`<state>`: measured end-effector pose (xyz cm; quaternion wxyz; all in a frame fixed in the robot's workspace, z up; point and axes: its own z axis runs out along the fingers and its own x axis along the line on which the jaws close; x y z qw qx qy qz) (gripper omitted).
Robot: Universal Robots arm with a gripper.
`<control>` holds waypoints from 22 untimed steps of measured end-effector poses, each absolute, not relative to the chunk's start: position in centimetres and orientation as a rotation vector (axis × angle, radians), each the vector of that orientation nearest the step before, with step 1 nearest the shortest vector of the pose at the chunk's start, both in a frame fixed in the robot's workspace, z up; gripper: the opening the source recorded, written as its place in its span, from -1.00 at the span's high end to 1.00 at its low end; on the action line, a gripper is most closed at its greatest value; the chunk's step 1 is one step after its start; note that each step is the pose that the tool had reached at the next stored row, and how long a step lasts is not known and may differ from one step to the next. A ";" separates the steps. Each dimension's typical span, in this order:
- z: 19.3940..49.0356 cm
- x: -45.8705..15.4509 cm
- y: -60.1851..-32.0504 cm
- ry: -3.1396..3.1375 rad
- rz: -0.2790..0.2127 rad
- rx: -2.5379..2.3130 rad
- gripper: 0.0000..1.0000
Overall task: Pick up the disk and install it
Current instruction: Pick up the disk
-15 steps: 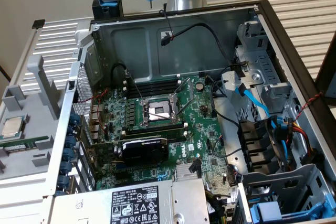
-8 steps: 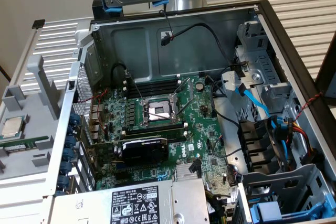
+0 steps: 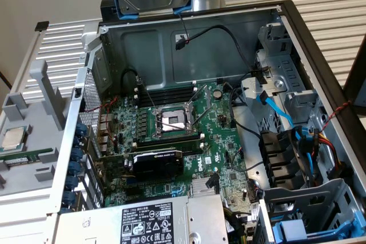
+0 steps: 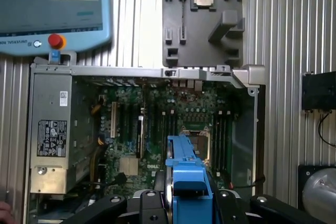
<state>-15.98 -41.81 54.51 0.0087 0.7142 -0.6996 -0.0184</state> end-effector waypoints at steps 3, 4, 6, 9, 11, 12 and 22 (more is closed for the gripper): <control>54.5 -16.0 -41.8 -2.186 -0.057 2.231 0.26; 54.5 -16.0 -41.9 -2.186 -0.057 2.231 0.26; 54.5 -15.8 -42.0 -2.186 -0.057 2.231 0.26; 54.5 -15.5 -42.4 -2.186 -0.058 2.230 0.26; 54.5 -15.4 -42.6 -2.186 -0.058 2.230 0.26; 54.5 -15.4 -42.7 -2.186 -0.058 2.230 0.26; 54.5 -15.1 -44.6 -2.188 -0.058 2.228 0.26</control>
